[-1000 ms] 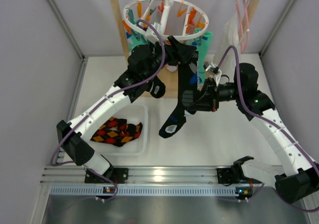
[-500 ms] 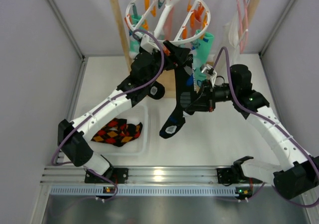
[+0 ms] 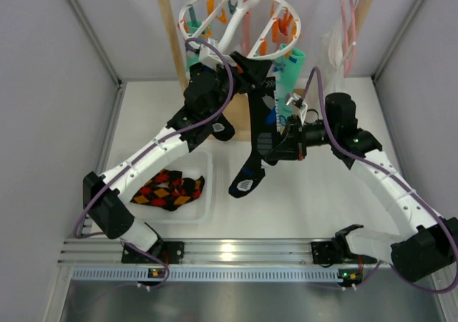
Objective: Remove the socks clipped to the hanger
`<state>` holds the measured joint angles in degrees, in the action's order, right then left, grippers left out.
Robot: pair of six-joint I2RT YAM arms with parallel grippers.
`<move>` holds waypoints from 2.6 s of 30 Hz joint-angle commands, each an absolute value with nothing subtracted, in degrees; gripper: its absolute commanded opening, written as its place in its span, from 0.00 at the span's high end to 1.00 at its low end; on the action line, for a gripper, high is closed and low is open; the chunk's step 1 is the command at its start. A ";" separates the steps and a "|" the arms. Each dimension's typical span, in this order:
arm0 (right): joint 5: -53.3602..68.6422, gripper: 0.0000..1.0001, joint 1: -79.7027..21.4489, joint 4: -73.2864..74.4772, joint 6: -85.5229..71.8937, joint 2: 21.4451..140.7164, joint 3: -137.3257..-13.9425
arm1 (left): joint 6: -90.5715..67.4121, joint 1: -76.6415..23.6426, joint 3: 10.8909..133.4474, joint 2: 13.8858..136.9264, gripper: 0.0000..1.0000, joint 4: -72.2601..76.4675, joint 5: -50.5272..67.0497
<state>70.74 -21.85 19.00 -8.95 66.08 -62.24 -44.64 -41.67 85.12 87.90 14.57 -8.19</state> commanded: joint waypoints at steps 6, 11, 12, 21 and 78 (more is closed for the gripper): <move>72.51 1.00 -21.45 17.75 -6.77 66.62 -62.23 | -41.92 -41.84 87.80 87.98 0.52 19.78 -6.77; 72.42 1.00 -21.44 17.75 -6.85 66.71 -62.23 | -42.54 -41.84 87.01 87.98 0.66 19.78 -6.94; 72.33 1.00 -21.36 17.93 -6.86 66.71 -62.31 | -42.63 -41.84 86.84 87.98 0.71 19.69 -6.94; 70.14 1.00 -21.36 20.65 -5.01 64.87 -60.12 | -43.50 -41.75 86.75 88.51 1.00 19.69 -7.03; 31.20 0.52 -62.58 -7.56 -27.24 106.70 -90.27 | -38.67 -42.01 88.68 51.95 0.01 -59.59 -47.37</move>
<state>32.29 -61.47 -1.67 -26.06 107.92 -86.67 -38.48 -42.04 87.57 53.41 -56.64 -43.99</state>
